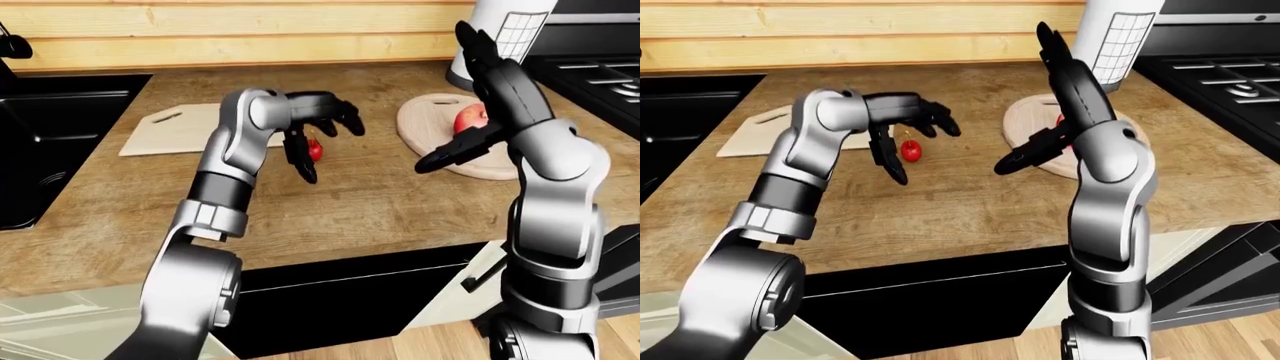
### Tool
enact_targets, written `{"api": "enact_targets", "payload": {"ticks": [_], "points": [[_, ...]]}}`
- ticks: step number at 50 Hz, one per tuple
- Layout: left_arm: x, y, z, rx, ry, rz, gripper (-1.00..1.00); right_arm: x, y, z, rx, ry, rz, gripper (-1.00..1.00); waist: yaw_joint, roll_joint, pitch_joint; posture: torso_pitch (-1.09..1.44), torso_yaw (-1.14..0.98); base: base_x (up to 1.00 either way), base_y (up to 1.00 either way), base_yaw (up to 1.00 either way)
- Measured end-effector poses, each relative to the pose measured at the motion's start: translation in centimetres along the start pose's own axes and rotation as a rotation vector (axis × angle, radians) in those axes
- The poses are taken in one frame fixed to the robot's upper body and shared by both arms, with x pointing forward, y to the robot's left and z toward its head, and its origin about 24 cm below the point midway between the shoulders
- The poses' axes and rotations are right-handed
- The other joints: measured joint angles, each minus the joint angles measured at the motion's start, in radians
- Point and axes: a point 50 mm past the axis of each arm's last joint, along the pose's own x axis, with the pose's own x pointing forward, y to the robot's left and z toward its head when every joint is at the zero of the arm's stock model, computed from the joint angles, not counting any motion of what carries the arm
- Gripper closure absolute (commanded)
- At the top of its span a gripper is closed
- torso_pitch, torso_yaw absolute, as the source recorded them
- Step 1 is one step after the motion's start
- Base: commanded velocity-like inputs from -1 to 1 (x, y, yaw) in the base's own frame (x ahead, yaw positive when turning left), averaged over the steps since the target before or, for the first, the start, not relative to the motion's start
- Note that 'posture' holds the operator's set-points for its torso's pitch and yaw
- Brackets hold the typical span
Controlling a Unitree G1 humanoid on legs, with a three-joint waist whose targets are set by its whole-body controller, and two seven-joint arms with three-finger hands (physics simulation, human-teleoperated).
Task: Place the cherry and the pomegranate on separate cutting boards.
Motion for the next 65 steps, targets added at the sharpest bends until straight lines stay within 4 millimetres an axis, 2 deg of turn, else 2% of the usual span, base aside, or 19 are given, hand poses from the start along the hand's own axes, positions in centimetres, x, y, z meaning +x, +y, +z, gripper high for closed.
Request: {"api": "enact_targets", "payload": {"ticks": [28,29,50,58,65], "points": [[1.2,-0.4,-2.5,0.028,0.073,0.052,-0.36,-0.1,0.9,-0.6,0.002,0.006,0.017,-1.00,-0.003,0.003,-0.007,0.00,0.00,0.00,0.00,0.00],[1.2,-0.4,-2.5,0.029,0.073,0.053,-0.30,-0.1,0.9,-0.6,0.002,0.006,0.016,-1.00,-0.003,0.003,-0.006,0.00,0.00,0.00,0.00,0.00],[2.0,-1.0,-3.0,0.045,0.117,0.082,-0.10,0.0,1.0,-0.8,0.006,0.009,0.020,-1.00,-0.005,0.002,-0.011,0.00,0.00,0.00,0.00,0.00],[2.1,-0.9,-2.9,0.053,0.110,0.096,0.15,0.0,1.2,-1.1,0.006,0.015,0.022,-1.00,-0.005,0.001,-0.012,0.00,0.00,0.00,0.00,0.00],[2.1,-0.9,-2.8,0.067,0.102,0.098,0.25,-0.1,1.2,-1.1,0.005,0.013,0.024,-1.00,-0.005,0.002,-0.012,0.00,0.00,0.00,0.00,0.00]]}}
